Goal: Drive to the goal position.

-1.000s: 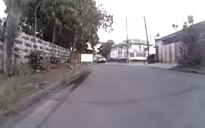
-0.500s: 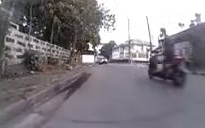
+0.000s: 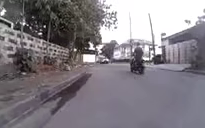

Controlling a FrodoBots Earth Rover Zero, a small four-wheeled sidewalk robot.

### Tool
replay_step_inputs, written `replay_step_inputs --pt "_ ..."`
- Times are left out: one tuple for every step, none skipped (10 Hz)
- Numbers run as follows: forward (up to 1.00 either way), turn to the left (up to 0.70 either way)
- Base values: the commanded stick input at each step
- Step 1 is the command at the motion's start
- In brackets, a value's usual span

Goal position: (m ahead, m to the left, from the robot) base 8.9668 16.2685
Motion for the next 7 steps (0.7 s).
replay_step_inputs --pt "1.00 0.00" --pt "1.00 -0.03" --pt "1.00 -0.40" --pt "1.00 -0.40" --pt "1.00 -0.40" --pt "1.00 -0.36" --pt "1.00 -0.21"
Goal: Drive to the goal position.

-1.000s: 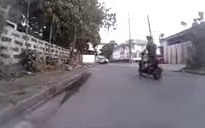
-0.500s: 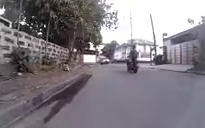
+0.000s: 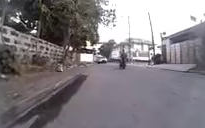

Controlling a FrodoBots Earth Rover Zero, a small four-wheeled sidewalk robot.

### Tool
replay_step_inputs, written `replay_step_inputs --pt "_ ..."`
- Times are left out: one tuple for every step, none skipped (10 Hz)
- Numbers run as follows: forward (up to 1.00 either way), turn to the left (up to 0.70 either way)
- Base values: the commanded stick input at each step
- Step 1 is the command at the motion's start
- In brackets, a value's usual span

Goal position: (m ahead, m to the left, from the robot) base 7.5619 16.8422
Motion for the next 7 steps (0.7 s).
replay_step_inputs --pt "1.00 -0.06" --pt "1.00 0.00" --pt "1.00 0.00" --pt "1.00 0.00" --pt "1.00 0.00" --pt "1.00 0.00" --pt "1.00 0.00"
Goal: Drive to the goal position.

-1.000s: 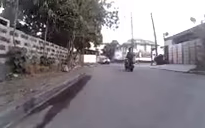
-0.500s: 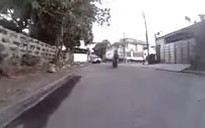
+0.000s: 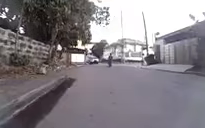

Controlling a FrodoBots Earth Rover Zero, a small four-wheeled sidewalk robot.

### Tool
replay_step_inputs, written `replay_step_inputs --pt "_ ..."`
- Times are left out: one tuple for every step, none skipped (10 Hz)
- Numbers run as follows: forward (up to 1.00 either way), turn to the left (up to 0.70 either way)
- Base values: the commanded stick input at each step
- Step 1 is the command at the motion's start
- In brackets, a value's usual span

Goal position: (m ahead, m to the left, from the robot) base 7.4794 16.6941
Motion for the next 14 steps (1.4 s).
replay_step_inputs --pt "1.00 0.00" --pt "1.00 0.00" --pt "1.00 0.00" --pt "1.00 0.00" --pt "1.00 0.00" --pt "1.00 0.00" --pt "1.00 0.00" --pt "1.00 0.00" --pt "1.00 0.00" --pt "1.00 0.00" --pt "1.00 0.00" --pt "1.00 0.00" --pt "1.00 0.00" --pt "1.00 0.00"
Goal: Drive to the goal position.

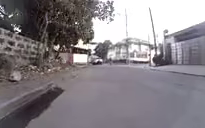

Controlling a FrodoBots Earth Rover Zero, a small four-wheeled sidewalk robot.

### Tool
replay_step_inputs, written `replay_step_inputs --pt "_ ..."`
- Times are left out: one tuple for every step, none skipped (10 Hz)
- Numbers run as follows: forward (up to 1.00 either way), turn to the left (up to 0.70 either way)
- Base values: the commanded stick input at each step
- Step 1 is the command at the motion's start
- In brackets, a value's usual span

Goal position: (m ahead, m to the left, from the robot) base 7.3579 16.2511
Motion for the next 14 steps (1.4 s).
replay_step_inputs --pt "1.00 0.00" --pt "1.00 0.00" --pt "1.00 0.00" --pt "1.00 0.00" --pt "1.00 0.00" --pt "1.00 0.00" --pt "1.00 0.00" --pt "1.00 0.00" --pt "1.00 0.00" --pt "1.00 0.00" --pt "1.00 0.00" --pt "1.00 0.00" --pt "1.00 0.00" --pt "1.00 0.00"
